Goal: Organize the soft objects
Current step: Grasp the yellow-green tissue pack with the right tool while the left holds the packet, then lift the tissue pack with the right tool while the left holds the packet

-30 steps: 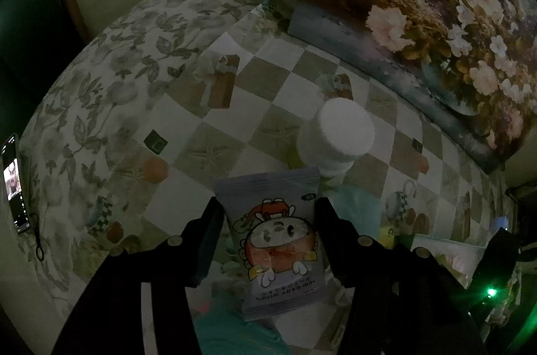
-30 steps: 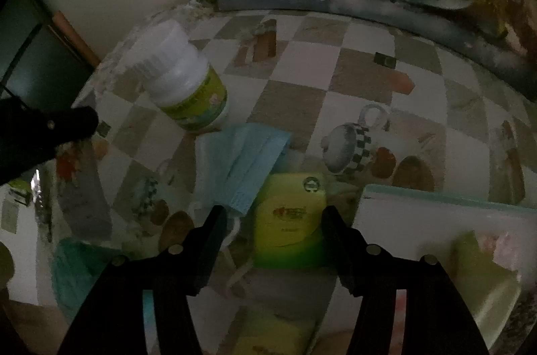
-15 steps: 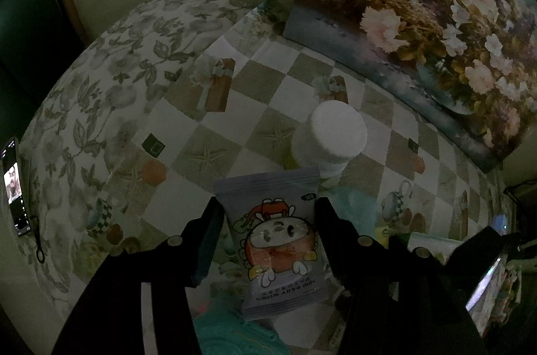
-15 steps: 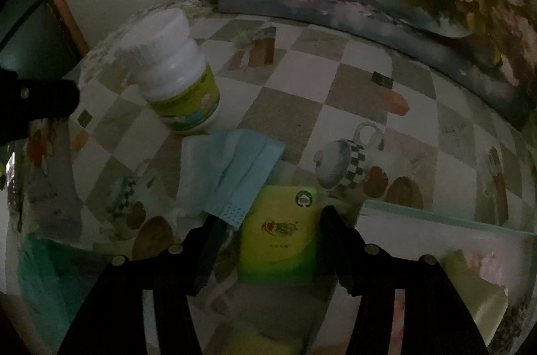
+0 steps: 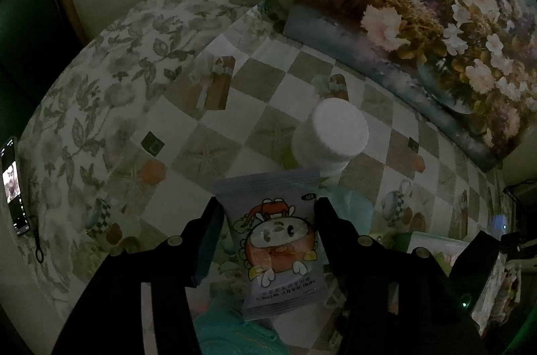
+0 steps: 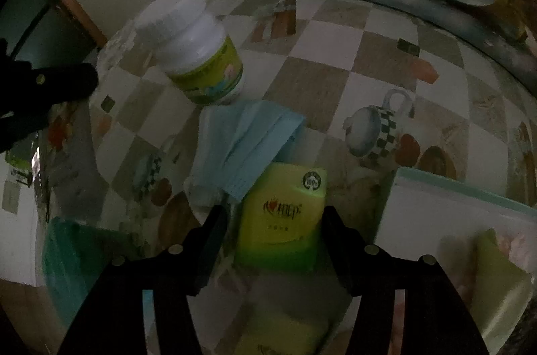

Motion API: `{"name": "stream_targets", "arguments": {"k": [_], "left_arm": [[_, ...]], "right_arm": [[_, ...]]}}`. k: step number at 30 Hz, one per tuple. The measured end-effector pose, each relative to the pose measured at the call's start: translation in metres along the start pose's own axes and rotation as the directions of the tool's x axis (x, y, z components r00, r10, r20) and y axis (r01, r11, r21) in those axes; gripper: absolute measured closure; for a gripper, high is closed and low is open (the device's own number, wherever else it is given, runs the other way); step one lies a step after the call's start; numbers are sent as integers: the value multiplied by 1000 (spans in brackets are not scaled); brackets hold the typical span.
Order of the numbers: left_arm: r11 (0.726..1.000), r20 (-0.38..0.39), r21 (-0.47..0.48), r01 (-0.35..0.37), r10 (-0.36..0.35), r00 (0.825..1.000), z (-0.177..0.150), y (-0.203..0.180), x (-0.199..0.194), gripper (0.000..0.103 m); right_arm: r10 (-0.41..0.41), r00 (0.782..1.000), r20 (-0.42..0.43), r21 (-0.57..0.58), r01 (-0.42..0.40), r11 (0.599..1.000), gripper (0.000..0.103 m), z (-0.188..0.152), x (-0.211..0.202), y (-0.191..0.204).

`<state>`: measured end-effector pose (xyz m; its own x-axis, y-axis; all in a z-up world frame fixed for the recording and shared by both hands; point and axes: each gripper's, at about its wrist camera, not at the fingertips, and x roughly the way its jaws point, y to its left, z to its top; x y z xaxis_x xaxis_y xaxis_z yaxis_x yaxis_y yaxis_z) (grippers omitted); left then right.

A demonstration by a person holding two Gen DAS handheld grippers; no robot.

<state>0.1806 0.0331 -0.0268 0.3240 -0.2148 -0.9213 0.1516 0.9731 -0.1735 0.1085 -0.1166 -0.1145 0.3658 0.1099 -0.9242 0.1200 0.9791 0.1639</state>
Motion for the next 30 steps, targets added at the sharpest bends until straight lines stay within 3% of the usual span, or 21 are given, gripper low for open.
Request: {"name": "stream_targets", "arguments": {"k": [4,20,27,30], "left_arm": [[1000,-5,1,3,-3,1000,0,0,2,45],[1000,36,19,15,-15,999,1,-3,-18,45],[998,75,56,23,-27,997,-3,-14,-39,45],[997,89,74,27,-33,995,-4,-20,-47,45]], "right_arm": [[-45,999,-13,-42,44,998,50,-5,-2,4],[-48,998,47,26,47,999,51,-13,-49,-7],[-28,991,129,74,18,997,53,-10,-90,-8],[-11,990,138,67,2,998,63,-8,-93,-2]]}}
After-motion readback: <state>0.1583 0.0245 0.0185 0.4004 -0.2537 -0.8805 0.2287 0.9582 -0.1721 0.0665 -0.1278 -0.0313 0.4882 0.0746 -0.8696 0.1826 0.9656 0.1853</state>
